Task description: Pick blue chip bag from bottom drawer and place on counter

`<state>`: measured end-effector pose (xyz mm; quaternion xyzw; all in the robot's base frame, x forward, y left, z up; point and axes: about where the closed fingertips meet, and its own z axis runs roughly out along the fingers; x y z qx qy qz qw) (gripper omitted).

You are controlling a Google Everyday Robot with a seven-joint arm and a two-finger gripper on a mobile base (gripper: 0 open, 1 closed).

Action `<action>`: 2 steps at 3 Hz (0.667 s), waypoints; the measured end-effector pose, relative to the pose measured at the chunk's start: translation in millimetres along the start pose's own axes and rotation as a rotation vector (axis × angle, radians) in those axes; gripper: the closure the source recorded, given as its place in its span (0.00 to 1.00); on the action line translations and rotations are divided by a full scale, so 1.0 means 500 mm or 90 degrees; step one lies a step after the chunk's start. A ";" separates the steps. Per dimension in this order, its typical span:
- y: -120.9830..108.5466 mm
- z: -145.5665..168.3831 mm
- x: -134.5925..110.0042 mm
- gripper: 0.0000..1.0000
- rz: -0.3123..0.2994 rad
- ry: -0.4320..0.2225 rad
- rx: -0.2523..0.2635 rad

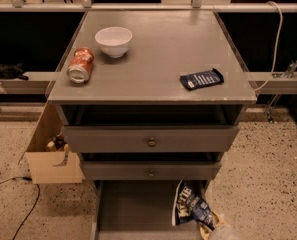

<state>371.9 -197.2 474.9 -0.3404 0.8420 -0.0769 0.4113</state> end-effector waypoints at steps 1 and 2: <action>-0.028 -0.136 -0.092 1.00 -0.052 -0.068 0.052; -0.092 -0.249 -0.164 1.00 -0.111 -0.102 0.125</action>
Offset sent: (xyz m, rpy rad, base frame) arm -0.0572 -0.0252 0.2676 -0.2642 -0.4441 0.0598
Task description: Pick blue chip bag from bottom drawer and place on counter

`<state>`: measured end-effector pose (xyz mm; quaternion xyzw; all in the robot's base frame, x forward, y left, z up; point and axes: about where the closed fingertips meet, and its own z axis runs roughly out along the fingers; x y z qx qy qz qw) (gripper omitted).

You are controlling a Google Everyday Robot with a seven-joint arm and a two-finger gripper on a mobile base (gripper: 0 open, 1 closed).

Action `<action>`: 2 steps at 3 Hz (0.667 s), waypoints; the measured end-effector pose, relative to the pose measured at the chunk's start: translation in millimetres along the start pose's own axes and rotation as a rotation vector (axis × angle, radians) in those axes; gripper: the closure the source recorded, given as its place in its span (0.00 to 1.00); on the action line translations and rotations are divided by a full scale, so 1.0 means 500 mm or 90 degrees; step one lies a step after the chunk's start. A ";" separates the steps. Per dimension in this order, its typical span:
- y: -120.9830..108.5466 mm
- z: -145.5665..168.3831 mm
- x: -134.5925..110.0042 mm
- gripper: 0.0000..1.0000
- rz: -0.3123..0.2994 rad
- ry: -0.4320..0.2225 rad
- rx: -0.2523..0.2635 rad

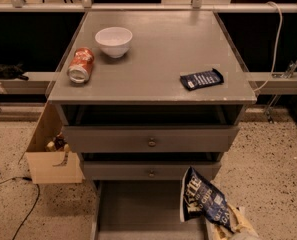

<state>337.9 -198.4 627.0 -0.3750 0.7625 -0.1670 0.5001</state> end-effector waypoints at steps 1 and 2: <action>-0.031 -0.028 -0.033 1.00 -0.035 -0.013 0.020; -0.035 -0.026 -0.035 1.00 -0.036 -0.015 0.022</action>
Offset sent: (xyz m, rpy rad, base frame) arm 0.0096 -0.0019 0.0347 -0.0457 -0.0772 0.0164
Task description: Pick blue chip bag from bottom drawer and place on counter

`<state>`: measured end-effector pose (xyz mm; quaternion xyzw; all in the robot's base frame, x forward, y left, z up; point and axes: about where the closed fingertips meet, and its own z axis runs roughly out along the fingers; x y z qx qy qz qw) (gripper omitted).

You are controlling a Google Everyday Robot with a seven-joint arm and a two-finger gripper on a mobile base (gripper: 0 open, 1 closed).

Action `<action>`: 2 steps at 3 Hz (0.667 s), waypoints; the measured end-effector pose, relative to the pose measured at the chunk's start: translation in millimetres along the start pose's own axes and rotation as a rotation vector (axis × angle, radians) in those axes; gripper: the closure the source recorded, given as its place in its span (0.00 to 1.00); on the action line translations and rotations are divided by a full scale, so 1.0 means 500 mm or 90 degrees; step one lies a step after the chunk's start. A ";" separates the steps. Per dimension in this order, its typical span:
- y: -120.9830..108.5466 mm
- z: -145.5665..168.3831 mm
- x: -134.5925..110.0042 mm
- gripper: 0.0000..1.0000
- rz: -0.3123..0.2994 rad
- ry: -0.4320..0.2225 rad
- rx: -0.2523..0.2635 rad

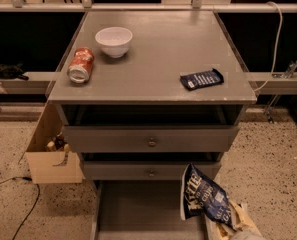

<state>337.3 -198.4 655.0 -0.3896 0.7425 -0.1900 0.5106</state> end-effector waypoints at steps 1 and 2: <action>-0.053 0.024 -0.077 1.00 -0.033 -0.044 0.021; -0.081 0.038 -0.108 1.00 -0.044 -0.061 0.027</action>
Offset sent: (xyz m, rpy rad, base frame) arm 0.0622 0.0196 0.0723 -0.0261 -0.1328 0.0899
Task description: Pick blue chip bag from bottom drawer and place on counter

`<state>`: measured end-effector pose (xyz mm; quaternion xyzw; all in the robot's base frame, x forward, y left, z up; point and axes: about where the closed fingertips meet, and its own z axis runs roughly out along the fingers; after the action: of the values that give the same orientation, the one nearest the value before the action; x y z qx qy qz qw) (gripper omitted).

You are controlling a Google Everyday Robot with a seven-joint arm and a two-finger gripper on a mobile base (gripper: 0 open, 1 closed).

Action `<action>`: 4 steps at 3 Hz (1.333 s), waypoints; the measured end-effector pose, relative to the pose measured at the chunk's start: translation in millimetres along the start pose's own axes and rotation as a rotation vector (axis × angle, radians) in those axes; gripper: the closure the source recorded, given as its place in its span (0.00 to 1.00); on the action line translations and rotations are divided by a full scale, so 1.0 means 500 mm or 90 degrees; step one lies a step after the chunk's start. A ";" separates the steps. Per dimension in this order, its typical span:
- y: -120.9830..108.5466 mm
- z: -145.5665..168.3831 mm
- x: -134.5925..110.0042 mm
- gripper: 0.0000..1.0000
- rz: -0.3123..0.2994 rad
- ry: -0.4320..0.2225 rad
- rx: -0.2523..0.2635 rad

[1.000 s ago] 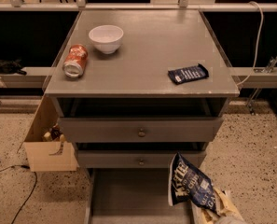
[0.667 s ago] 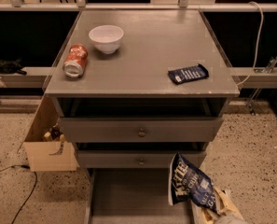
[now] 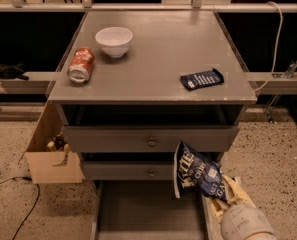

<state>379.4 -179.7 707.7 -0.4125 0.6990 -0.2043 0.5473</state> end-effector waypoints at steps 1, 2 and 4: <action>-0.088 0.018 -0.015 1.00 -0.042 -0.005 0.029; -0.089 0.018 -0.016 1.00 -0.042 -0.005 0.029; -0.156 0.049 -0.123 1.00 -0.090 -0.050 0.039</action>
Offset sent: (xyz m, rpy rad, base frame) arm 0.0203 -0.0139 0.0279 -0.0549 -0.0412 0.0037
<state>433.5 -171.5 794.4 -0.4516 0.6396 -0.2476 0.5708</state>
